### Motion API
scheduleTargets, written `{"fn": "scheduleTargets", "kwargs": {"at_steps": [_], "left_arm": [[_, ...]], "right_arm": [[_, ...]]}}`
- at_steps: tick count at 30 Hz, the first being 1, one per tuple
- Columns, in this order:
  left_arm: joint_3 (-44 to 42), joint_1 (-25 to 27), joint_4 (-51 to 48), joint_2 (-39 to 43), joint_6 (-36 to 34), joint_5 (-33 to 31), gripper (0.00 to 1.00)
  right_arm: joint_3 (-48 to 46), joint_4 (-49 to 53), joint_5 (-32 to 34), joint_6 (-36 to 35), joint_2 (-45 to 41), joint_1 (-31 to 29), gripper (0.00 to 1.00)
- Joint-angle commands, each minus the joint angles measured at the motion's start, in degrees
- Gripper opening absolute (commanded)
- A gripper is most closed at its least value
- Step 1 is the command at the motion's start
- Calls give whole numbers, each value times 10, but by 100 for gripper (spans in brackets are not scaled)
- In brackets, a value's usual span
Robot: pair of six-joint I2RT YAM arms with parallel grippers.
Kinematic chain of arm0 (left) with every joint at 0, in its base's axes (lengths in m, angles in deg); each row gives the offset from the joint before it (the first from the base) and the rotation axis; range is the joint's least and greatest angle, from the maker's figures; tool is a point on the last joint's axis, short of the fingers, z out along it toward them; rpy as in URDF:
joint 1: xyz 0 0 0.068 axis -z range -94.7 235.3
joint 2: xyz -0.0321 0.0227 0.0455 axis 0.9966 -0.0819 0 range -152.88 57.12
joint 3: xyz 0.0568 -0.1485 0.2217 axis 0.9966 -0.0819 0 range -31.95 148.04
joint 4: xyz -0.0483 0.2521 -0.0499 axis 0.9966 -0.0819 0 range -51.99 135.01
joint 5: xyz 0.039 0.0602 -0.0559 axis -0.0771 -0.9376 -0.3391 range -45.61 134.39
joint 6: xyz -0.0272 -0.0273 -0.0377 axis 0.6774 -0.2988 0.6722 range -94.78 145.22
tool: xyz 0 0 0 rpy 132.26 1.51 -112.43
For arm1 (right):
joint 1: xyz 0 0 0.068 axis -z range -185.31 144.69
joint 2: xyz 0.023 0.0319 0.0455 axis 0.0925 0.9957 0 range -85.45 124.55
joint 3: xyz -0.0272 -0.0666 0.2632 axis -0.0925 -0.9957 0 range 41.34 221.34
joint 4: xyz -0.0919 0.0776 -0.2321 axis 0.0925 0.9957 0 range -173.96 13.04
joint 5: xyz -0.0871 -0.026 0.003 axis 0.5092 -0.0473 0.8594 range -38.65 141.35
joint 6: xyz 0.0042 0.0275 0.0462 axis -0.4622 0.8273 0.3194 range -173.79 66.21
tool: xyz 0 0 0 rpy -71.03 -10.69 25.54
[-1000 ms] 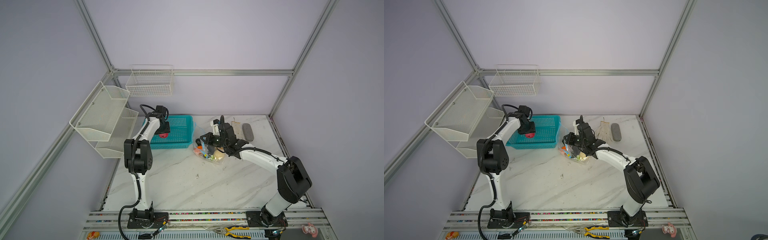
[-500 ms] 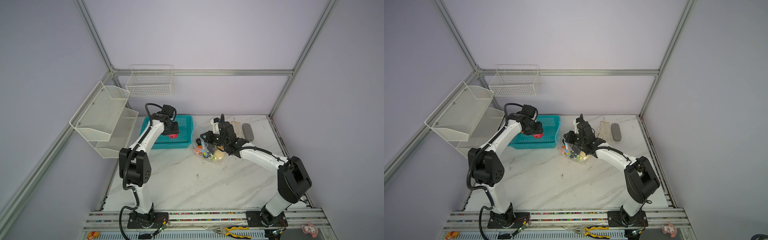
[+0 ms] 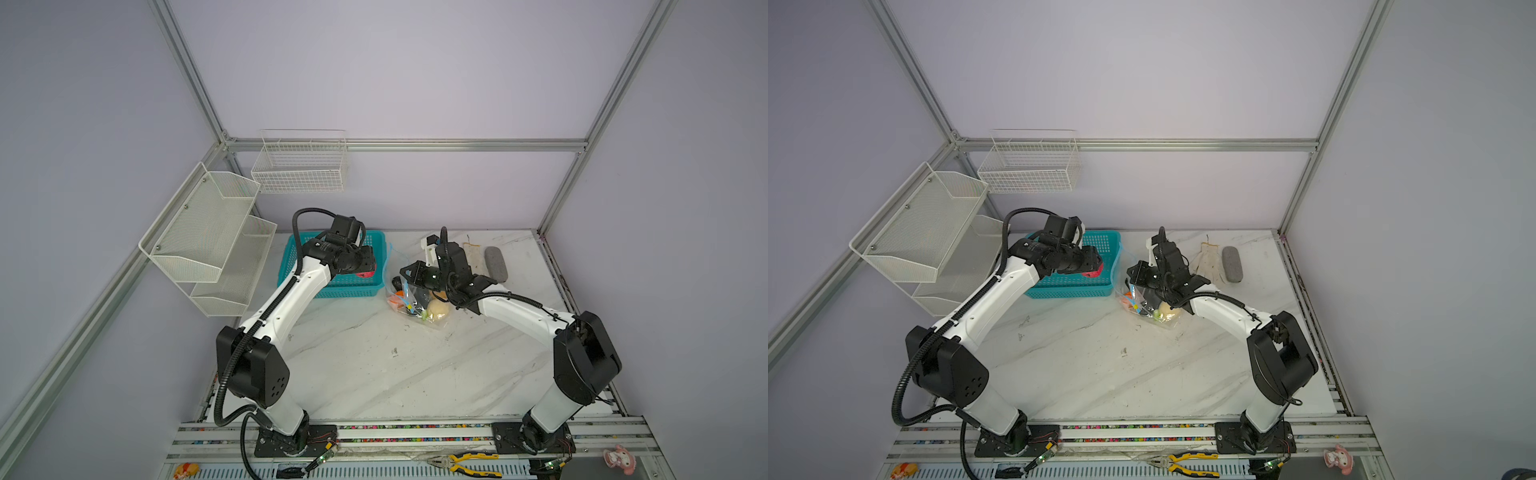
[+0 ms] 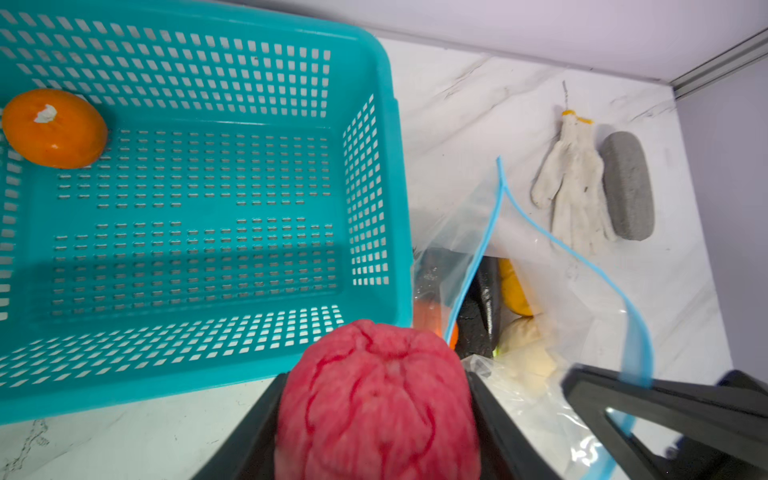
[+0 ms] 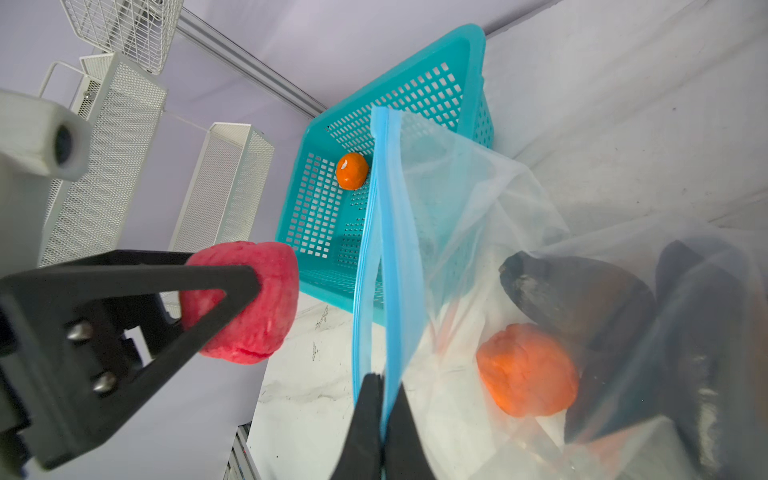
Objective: Place the food in the zip-top bag and seal the zipper
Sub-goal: 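Lift and carry the pink fruit with the left gripper to the bag mouth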
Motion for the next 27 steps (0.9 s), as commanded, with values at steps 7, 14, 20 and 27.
{"fn": "scheduleTargets", "kwargs": {"at_steps": [7,14,20,27], "left_arm": [[-73,29,99,58,22,51,56],[-66,38,132,34,34,87,56],[-58,42,145,16,36,102,56],[-56,42,156,0,39,107,56]], "right_arm": [[14,-2,3,1,-4,3,0],[13,3,5,2,-20,3,0],[12,5,7,2,-29,3,0],[13,10,11,3,-39,3,0]]}}
